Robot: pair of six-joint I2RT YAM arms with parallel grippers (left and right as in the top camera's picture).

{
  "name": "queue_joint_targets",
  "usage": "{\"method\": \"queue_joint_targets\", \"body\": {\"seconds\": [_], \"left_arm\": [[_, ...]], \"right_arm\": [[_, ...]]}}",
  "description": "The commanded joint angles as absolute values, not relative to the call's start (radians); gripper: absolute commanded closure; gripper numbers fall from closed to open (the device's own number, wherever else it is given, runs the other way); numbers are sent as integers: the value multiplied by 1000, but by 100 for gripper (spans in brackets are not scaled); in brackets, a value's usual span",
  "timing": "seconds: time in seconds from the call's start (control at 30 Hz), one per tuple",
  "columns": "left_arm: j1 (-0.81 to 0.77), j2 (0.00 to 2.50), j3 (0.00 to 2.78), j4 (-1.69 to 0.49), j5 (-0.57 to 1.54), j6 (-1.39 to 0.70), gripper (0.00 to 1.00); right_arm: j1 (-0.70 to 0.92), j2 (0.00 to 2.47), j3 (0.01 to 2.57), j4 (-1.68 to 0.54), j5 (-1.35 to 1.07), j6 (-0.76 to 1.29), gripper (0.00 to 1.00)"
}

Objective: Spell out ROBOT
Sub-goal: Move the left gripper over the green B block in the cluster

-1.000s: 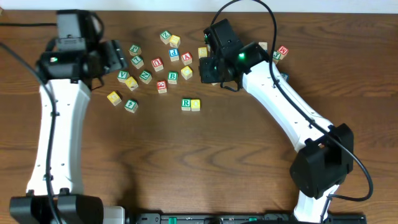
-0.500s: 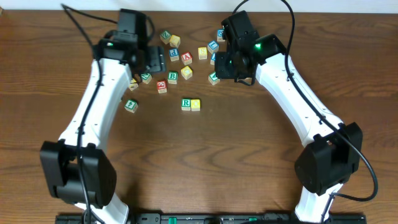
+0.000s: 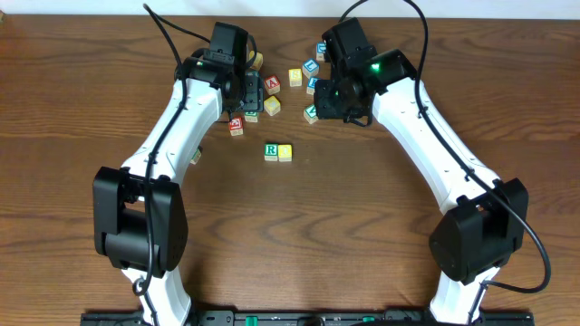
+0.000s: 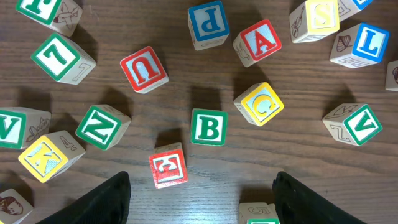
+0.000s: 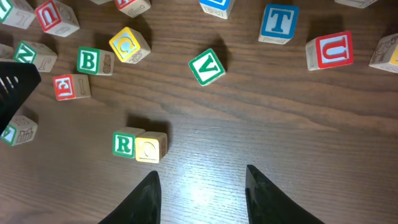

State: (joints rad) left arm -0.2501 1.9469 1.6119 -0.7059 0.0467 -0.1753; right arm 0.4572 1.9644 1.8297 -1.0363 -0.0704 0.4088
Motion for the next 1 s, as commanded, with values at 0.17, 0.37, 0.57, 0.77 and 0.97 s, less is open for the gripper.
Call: {"method": "queue_joint_targets", "body": {"seconds": [0.17, 0.37, 0.57, 0.77, 0.97], "left_arm": [[-250, 1957, 1633, -694, 45, -161, 28], [-250, 1957, 1633, -693, 45, -161, 28], [-250, 1958, 1633, -682, 45, -161, 28], [-250, 1986, 1633, -670, 45, -161, 28], [-250, 2041, 1633, -666, 45, -161, 28]], "right_arm": [[458, 1967, 1850, -1044, -55, 395, 60], [457, 1967, 1849, -1044, -54, 395, 59], [458, 1967, 1849, -1047, -51, 395, 59], [458, 1967, 1849, -1049, -51, 395, 59], [458, 1967, 1849, -1049, -51, 395, 59]]}}
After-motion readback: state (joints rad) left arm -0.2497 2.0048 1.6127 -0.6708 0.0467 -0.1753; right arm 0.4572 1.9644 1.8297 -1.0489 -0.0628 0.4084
